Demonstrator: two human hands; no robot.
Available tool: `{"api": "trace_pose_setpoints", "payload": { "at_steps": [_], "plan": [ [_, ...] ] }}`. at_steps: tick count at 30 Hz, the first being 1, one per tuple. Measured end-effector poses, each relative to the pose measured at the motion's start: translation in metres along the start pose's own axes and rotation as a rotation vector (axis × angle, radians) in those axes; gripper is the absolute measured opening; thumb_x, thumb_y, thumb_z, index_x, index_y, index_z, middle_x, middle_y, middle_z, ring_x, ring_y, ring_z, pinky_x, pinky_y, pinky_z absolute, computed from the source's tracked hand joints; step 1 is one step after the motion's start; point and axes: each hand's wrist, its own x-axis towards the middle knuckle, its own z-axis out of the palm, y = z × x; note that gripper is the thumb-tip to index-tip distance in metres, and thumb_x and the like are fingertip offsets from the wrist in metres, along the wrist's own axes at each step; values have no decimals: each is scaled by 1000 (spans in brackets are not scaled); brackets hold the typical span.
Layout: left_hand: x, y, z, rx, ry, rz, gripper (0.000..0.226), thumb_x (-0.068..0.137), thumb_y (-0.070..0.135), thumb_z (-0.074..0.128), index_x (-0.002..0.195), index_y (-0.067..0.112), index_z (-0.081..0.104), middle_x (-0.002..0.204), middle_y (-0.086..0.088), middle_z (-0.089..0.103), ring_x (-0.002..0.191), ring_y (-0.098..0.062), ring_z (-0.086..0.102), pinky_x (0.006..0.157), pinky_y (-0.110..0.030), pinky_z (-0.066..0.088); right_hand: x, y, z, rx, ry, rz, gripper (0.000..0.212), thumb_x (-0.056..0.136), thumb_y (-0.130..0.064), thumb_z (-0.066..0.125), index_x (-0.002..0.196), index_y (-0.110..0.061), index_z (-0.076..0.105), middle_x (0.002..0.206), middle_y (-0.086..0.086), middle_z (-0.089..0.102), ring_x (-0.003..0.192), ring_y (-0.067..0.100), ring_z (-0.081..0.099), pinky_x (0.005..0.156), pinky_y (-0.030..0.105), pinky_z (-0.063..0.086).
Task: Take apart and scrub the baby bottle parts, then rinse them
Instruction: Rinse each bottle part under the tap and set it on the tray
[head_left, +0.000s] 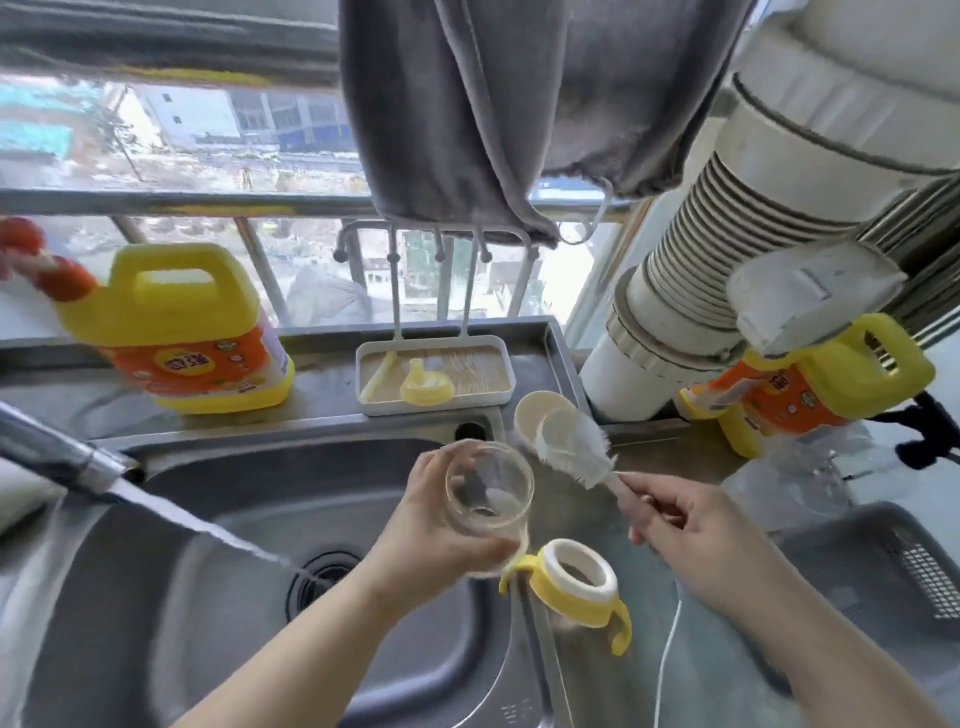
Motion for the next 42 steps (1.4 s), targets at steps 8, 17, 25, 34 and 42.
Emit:
{"api": "trace_pose_setpoints", "payload": {
  "at_steps": [8, 17, 25, 34, 42],
  "plan": [
    [-100, -37, -96, -220, 227, -241, 77, 43, 35, 81, 115, 34, 53, 113, 7, 65, 98, -4, 64, 79, -23, 52, 5, -64, 99, -47, -333, -216, 18, 93, -28, 54, 97, -42, 64, 55, -17, 52, 51, -1, 45, 57, 15, 44],
    [-110, -43, -158, -536, 309, -390, 67, 48, 53, 73, 107, 24, 62, 96, -11, 72, 80, -21, 65, 74, -39, 53, -3, -91, 176, -70, -373, -294, 18, 93, -27, 55, 95, -42, 64, 66, -12, 62, 64, 7, 57, 64, 22, 48],
    [-113, -39, -161, -459, 163, -311, 36, 67, 21, 75, 102, 23, 70, 104, -5, 73, 96, -19, 69, 83, -33, 56, -9, -102, 179, -157, -291, -516, 29, 91, -29, 55, 99, -56, 62, 72, -22, 63, 76, -5, 57, 65, 8, 39],
    [-109, -52, -164, -300, 308, -349, 82, 46, 44, 86, 119, 27, 53, 109, -2, 70, 104, -15, 65, 98, -45, 48, -4, -107, 187, -374, -220, -598, 33, 92, -44, 41, 119, -43, 59, 65, -18, 45, 69, 4, 50, 68, 24, 46],
    [-108, -48, -165, -116, 386, -337, 89, 39, 48, 81, 121, 39, 49, 109, 3, 64, 103, -9, 60, 89, -37, 53, -1, -125, 191, -436, -186, -622, 30, 93, -45, 40, 118, -45, 57, 68, -13, 47, 72, 11, 54, 66, 33, 47]
  ]
}}
